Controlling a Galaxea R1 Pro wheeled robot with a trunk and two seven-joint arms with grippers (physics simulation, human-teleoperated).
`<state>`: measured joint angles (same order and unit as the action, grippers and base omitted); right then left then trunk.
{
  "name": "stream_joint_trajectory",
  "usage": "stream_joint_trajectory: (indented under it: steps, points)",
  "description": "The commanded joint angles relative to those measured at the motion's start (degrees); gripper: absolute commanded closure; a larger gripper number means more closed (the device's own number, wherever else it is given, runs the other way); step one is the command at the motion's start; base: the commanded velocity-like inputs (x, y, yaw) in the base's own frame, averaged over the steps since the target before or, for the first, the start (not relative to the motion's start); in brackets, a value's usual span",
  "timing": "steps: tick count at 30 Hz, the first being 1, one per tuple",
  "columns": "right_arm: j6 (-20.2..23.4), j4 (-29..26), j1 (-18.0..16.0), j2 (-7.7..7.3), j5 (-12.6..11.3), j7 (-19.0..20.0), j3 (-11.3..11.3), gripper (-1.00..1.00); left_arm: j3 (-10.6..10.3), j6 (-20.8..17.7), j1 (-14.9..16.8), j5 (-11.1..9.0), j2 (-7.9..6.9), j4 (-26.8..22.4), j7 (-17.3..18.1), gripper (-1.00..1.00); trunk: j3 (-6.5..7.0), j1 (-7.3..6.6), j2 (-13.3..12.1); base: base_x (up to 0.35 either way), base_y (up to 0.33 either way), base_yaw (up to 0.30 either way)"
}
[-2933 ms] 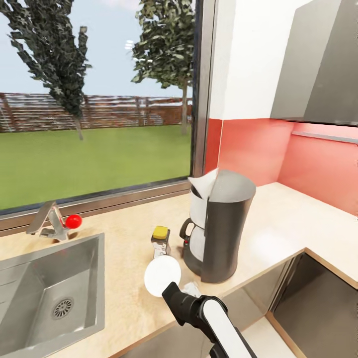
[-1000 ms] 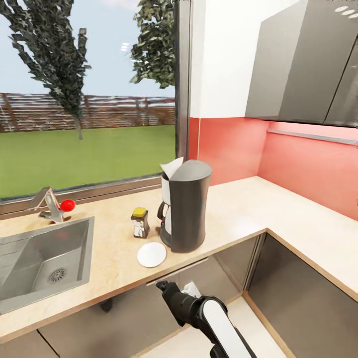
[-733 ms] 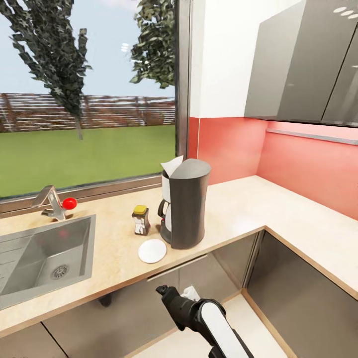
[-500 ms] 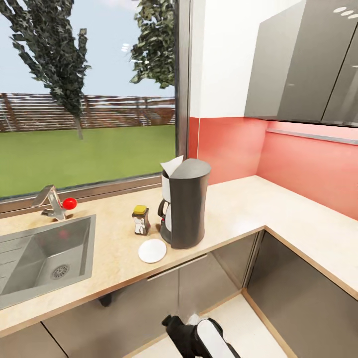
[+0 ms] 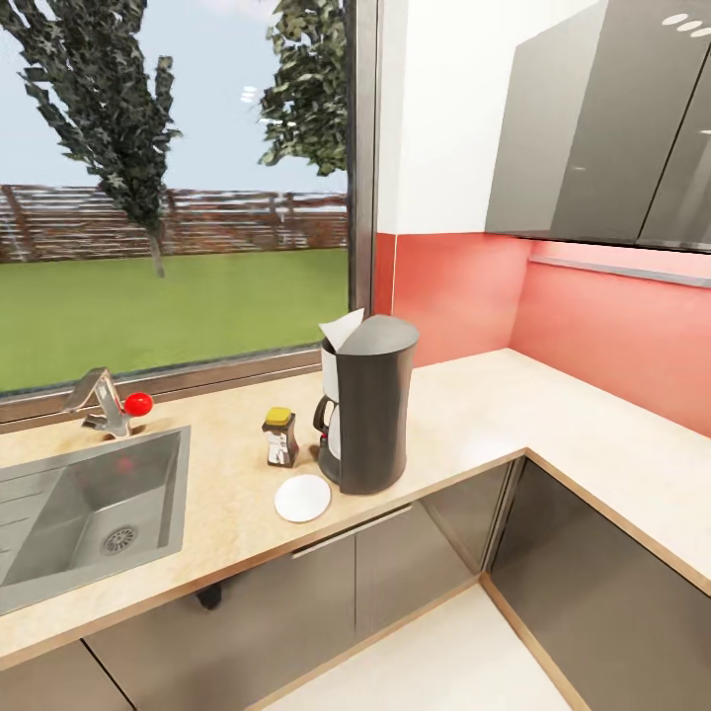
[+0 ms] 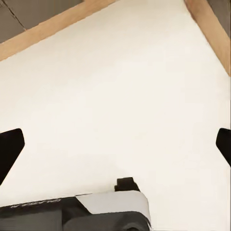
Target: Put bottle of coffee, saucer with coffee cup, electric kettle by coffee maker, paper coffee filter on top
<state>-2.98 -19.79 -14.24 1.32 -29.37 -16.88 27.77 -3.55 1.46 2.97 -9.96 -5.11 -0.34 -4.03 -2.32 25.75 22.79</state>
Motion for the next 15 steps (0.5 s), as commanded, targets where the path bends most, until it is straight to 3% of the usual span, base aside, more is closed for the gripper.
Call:
stream_joint_trajectory:
  steps: [1, 4, 7, 11, 15]
  points:
    - [-2.21, 2.41, -0.08, -0.26, 2.08, 2.58, 0.48, -1.0, -0.33, 1.05, 0.03, -0.51, 0.01, -0.21, -0.1, -1.0, -0.12, 0.03, 0.13, 0.0, 0.0, 0.0]
    - [-4.51, 6.17, -0.08, -0.59, 6.09, 9.84, 0.46, -1.0, -0.15, 3.19, 0.03, -0.72, 0.01, -0.49, -0.1, -1.0, -0.12, 0.03, 0.13, 0.0, 0.0, 0.0]
    - [-5.32, 7.77, -0.08, -1.42, 7.72, 15.92, 0.45, -1.0, 0.1, 6.74, 0.02, -0.95, -0.05, -0.52, -0.14, -1.0, -0.12, 0.03, 0.13, 0.0, 0.0, 0.0]
    - [-5.46, 8.27, -0.08, -3.69, 7.96, 17.93, 0.44, -1.0, 0.16, 10.12, 0.02, -1.12, -0.07, -0.47, -0.15, -1.0, -0.12, 0.03, 0.13, 0.0, 0.0, 0.0]
    - [-5.46, 8.43, -0.01, -4.5, 8.0, 18.51, 0.44, -1.0, 0.18, 11.03, 0.02, -1.18, 0.0, -0.46, -0.19, -1.0, -0.12, 0.03, 0.13, 0.0, 0.0, 0.0]
